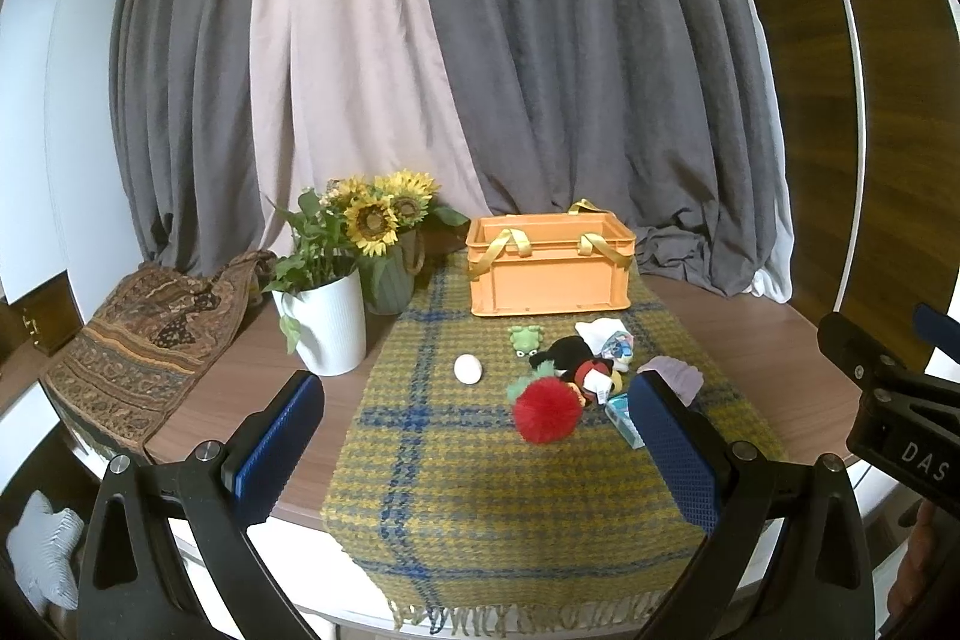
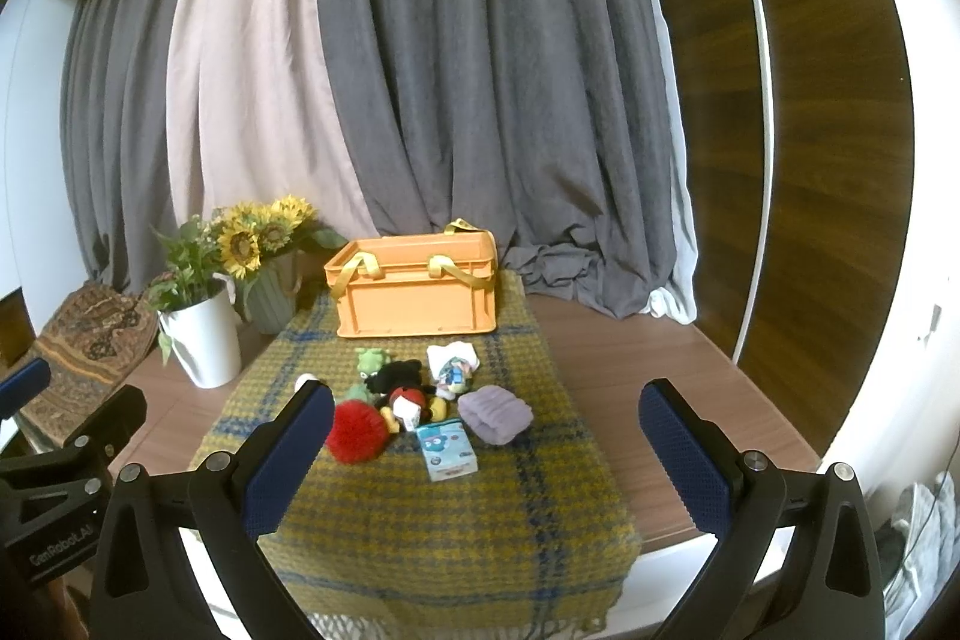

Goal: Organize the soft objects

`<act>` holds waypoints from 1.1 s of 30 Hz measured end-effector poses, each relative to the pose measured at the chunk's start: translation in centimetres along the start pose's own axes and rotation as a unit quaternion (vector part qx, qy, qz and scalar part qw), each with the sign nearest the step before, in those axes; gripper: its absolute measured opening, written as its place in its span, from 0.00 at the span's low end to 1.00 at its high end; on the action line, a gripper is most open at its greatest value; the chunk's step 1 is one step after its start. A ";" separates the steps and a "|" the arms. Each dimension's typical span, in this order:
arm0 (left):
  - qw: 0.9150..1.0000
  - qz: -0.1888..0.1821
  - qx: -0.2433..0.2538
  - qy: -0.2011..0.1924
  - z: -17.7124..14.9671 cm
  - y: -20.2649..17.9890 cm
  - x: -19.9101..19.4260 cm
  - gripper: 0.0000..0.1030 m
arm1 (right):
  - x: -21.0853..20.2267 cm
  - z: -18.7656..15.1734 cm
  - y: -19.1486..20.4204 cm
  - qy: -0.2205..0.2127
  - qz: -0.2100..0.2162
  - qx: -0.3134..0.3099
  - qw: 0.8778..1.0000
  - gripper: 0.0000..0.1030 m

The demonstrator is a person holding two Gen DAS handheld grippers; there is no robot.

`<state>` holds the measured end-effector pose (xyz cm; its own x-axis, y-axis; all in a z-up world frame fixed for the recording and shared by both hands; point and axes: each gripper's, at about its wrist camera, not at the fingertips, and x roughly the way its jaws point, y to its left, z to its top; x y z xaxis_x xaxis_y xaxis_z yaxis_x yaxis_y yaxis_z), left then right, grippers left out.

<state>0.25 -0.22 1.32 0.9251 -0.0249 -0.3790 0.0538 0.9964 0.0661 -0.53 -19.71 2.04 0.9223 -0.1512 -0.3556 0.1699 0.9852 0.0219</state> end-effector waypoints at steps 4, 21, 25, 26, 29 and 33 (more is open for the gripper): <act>1.000 -0.002 0.002 -0.003 -0.1 -0.2 -0.1 1.00 | 0.0 0.0 0.0 0.001 -0.001 0.000 1.000 1.00; 1.000 -0.005 0.001 -0.001 -0.5 -0.5 0.1 1.00 | 0.1 0.0 -0.2 0.002 -0.002 0.000 1.000 1.00; 1.000 -0.006 0.001 -0.002 -0.6 -0.5 0.0 1.00 | 0.1 0.0 -0.2 0.002 -0.001 0.000 1.000 1.00; 1.000 -0.007 0.002 -0.001 -0.6 -0.6 0.0 1.00 | 0.1 0.0 -0.2 0.003 -0.001 0.000 1.000 1.00; 1.000 -0.009 0.001 -0.001 -0.6 -0.5 0.1 1.00 | 0.0 0.0 -0.1 0.003 -0.002 0.000 1.000 1.00; 1.000 -0.009 0.001 -0.001 -0.7 -0.5 0.0 1.00 | 0.1 0.0 0.0 0.002 -0.002 0.000 1.000 1.00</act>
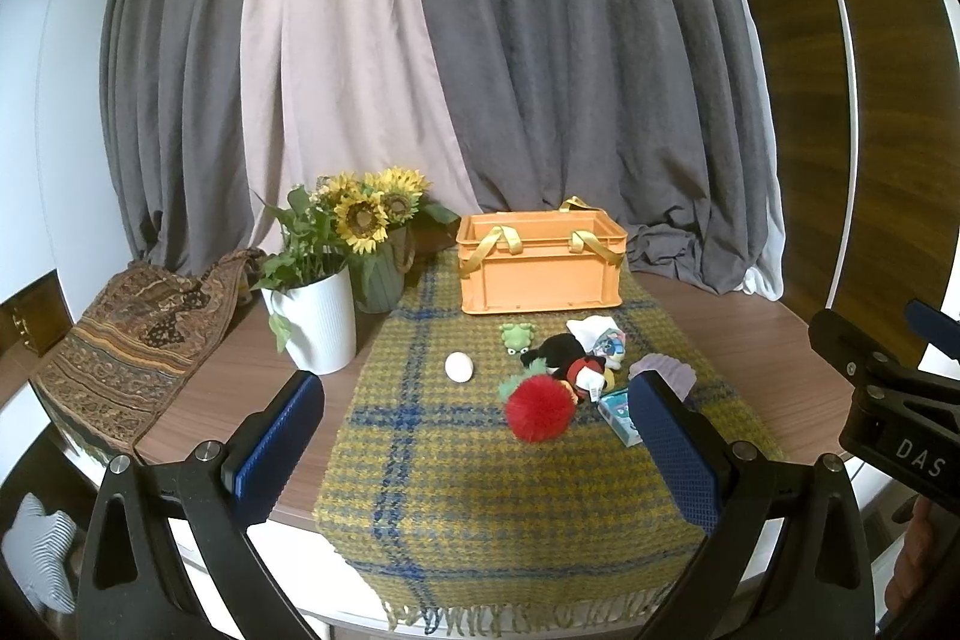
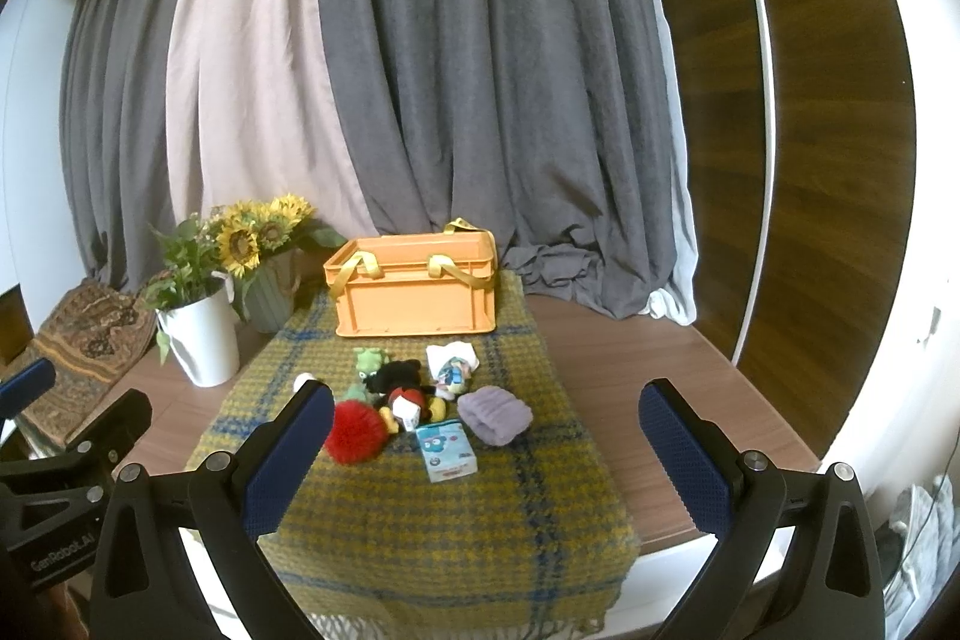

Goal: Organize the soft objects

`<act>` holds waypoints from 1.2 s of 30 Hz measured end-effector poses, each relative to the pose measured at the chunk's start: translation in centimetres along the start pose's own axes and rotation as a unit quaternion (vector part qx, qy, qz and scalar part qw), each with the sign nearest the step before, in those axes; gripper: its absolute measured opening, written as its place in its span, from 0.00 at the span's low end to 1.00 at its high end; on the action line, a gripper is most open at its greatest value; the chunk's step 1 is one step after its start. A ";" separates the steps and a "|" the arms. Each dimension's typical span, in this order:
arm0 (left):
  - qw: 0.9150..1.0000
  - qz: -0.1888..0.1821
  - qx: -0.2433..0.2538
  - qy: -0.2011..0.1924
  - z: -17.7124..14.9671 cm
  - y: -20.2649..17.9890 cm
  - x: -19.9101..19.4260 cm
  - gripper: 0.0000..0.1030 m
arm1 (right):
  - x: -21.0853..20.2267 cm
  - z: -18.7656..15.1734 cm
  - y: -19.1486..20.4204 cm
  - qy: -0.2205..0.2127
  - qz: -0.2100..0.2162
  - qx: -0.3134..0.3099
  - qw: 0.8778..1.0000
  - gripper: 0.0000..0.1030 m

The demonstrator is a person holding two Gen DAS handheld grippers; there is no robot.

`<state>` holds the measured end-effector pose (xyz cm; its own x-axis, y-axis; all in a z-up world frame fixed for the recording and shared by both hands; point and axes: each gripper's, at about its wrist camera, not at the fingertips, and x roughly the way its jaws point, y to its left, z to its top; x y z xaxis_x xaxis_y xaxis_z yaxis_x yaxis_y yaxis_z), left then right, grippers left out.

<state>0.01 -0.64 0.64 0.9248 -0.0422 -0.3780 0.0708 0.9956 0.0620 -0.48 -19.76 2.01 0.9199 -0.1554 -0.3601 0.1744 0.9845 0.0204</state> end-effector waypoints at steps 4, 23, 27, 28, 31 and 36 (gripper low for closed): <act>1.000 0.001 0.000 0.000 0.0 0.0 0.0 1.00 | 0.0 0.0 0.0 0.000 0.000 0.000 1.000 1.00; 0.999 -0.025 0.006 0.018 -0.8 0.1 2.1 1.00 | 1.5 -0.8 0.7 0.012 -0.001 -0.003 1.000 1.00; 0.999 -0.032 0.020 0.025 -1.0 -0.1 4.2 1.00 | 3.3 -1.2 1.1 0.022 -0.004 -0.005 1.000 1.00; 0.999 -0.035 0.024 0.026 -1.0 -0.1 4.8 1.00 | 3.8 -1.3 1.3 0.024 -0.004 -0.007 1.000 1.00; 0.998 -0.033 0.040 0.027 -1.2 -0.1 6.4 1.00 | 5.5 -1.7 1.6 0.037 -0.005 -0.008 0.999 1.00; 0.997 -0.048 0.055 0.030 -1.9 0.0 9.5 1.00 | 8.7 -2.3 2.1 0.059 -0.007 -0.006 0.998 1.00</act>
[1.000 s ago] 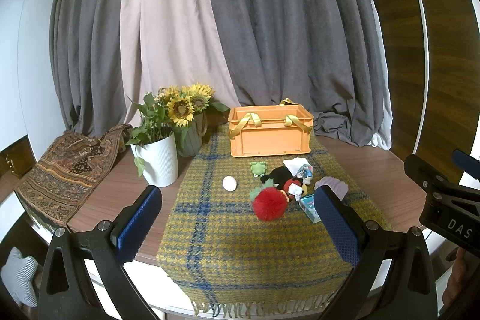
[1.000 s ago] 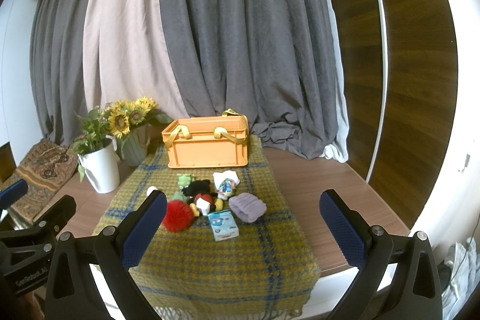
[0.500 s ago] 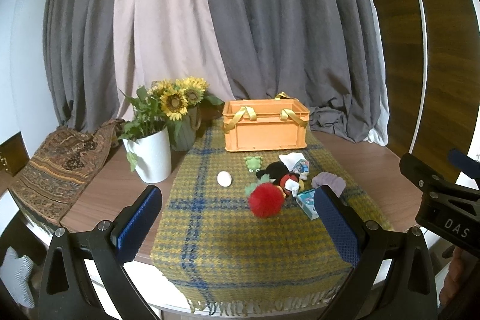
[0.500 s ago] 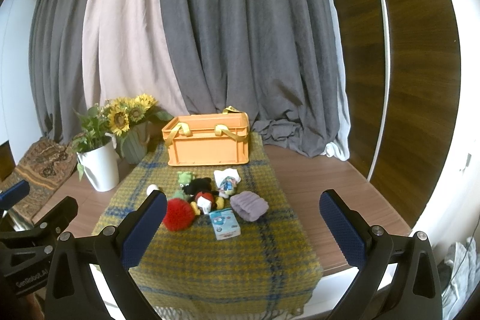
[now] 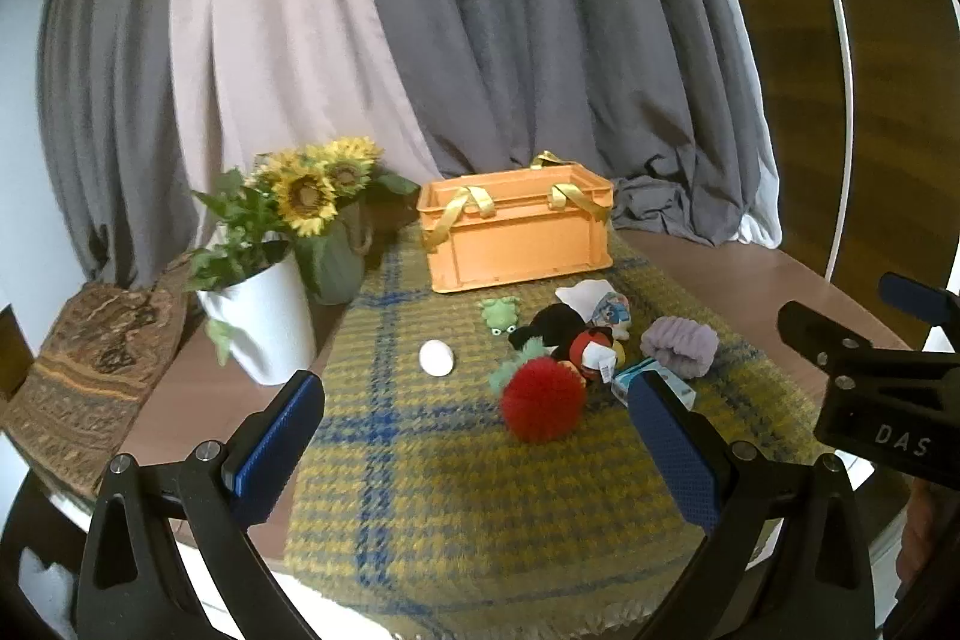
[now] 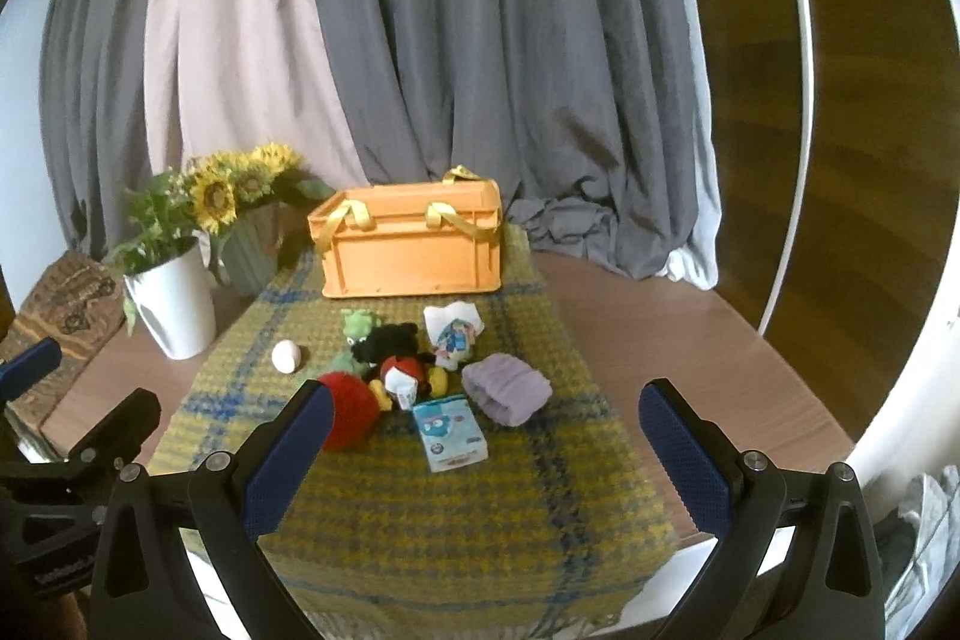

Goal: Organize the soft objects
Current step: 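Grasp the red pompom with the left tool while the right tool grasps the blue tissue pack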

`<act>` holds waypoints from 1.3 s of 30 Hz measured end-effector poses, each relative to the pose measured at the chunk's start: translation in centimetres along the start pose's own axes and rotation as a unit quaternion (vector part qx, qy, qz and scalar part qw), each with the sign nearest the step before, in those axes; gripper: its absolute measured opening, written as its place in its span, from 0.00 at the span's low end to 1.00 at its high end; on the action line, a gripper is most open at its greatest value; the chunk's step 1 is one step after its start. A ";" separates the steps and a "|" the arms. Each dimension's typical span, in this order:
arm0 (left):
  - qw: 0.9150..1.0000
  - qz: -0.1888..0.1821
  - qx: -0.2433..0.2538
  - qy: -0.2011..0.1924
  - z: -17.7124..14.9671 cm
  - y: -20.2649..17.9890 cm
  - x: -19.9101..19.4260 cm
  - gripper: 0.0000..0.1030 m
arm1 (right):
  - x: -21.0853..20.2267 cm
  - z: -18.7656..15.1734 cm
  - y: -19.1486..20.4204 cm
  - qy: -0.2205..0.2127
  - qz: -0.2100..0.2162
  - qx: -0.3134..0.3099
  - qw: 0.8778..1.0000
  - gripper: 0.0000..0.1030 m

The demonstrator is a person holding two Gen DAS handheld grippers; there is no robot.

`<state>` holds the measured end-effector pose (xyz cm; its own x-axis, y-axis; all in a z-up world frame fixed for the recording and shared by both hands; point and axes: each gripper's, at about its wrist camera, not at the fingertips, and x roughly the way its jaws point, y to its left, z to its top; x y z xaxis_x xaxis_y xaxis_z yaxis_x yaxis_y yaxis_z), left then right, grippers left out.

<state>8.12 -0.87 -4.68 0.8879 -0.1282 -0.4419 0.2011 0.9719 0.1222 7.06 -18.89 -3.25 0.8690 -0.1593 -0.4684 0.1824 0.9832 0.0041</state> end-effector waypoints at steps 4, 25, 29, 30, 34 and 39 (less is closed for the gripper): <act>1.000 -0.017 0.009 0.013 -0.5 0.2 2.7 0.99 | 2.7 -0.5 0.5 0.018 0.000 -0.004 1.000 1.00; 0.987 -0.104 0.063 0.101 -3.1 -1.2 16.1 0.86 | 14.7 -4.2 1.6 0.103 -0.010 -0.006 0.995 0.97; 0.983 -0.117 0.081 0.114 -3.5 -1.7 17.9 0.84 | 16.3 -4.9 1.6 0.117 -0.007 -0.007 0.993 0.92; 0.982 -0.122 0.086 0.119 -3.6 -1.9 18.3 0.83 | 16.7 -5.0 1.7 0.120 -0.006 -0.008 0.993 0.92; 0.977 -0.134 0.094 0.136 -4.0 -2.3 20.1 0.81 | 17.9 -5.6 1.7 0.134 -0.003 -0.006 0.991 0.85; 0.973 -0.146 0.095 0.148 -4.3 -2.3 21.4 0.80 | 19.2 -6.2 1.6 0.154 0.003 0.005 0.988 0.80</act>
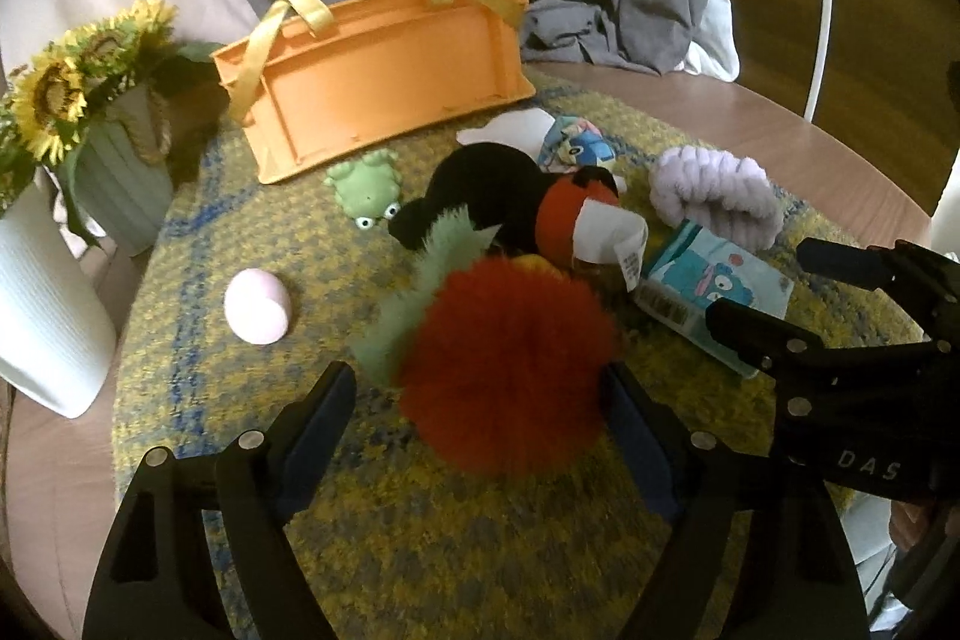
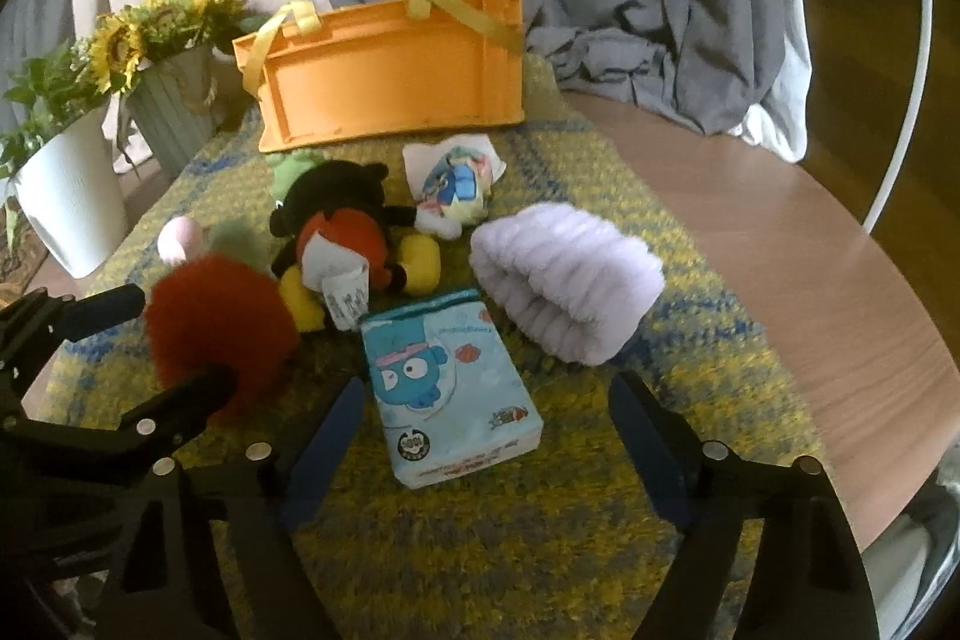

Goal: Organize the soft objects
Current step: 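Grasp the red pompom with the left tool while the right tool grasps the blue tissue pack, then carry the red pompom and blue tissue pack over the orange crate with both tools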

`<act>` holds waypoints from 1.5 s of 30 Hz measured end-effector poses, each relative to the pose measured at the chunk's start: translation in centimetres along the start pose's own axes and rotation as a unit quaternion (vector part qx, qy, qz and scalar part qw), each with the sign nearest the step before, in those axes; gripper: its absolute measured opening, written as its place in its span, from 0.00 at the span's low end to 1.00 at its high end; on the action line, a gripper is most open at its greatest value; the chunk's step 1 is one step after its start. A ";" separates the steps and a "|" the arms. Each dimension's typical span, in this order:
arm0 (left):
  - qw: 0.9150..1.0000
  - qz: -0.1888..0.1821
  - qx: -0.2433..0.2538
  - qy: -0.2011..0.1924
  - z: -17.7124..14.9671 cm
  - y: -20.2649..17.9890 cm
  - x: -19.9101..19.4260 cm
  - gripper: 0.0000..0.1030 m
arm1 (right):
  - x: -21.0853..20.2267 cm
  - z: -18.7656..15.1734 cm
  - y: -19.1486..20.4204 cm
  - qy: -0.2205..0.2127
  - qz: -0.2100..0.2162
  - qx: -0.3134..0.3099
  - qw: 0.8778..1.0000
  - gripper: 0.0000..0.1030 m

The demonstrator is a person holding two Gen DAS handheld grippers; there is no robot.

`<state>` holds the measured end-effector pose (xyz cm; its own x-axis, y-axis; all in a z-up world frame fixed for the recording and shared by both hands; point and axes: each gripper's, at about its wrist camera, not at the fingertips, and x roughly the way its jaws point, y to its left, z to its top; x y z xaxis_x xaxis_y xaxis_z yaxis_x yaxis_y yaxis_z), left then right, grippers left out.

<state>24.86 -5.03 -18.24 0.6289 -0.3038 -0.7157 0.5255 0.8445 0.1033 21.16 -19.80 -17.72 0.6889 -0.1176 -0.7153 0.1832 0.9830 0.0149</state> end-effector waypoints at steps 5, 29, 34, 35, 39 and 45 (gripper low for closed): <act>1.000 -0.012 -0.004 0.010 0.3 0.0 1.0 0.62 | 0.7 0.0 -0.1 0.005 0.005 0.002 1.000 0.75; 0.999 -0.010 -0.036 -0.006 -0.2 -0.1 -1.3 0.39 | -0.6 0.0 0.8 0.015 0.055 0.011 0.998 0.54; 0.999 -0.003 -0.046 -0.015 -0.4 -0.1 -2.9 0.39 | -1.9 -0.1 0.9 0.009 0.063 0.016 0.998 0.54; 0.999 -0.002 -0.050 -0.017 -0.4 -0.1 -3.3 0.39 | -2.3 -0.1 0.9 0.006 0.063 0.016 0.998 0.54; 0.998 0.003 -0.060 -0.027 -0.6 -0.3 -4.8 0.39 | -3.7 0.1 0.8 -0.008 0.065 0.012 0.998 0.54; 0.996 0.011 -0.078 -0.042 -0.6 -0.3 -6.8 0.39 | -6.0 0.8 0.7 -0.034 0.067 0.007 0.997 0.54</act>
<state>20.08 -2.94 -13.85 0.6882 -0.3148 -0.6536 0.4197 0.9076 0.0048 17.73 -18.47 -12.89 0.7538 0.0054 -0.6571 0.0958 0.9884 0.1180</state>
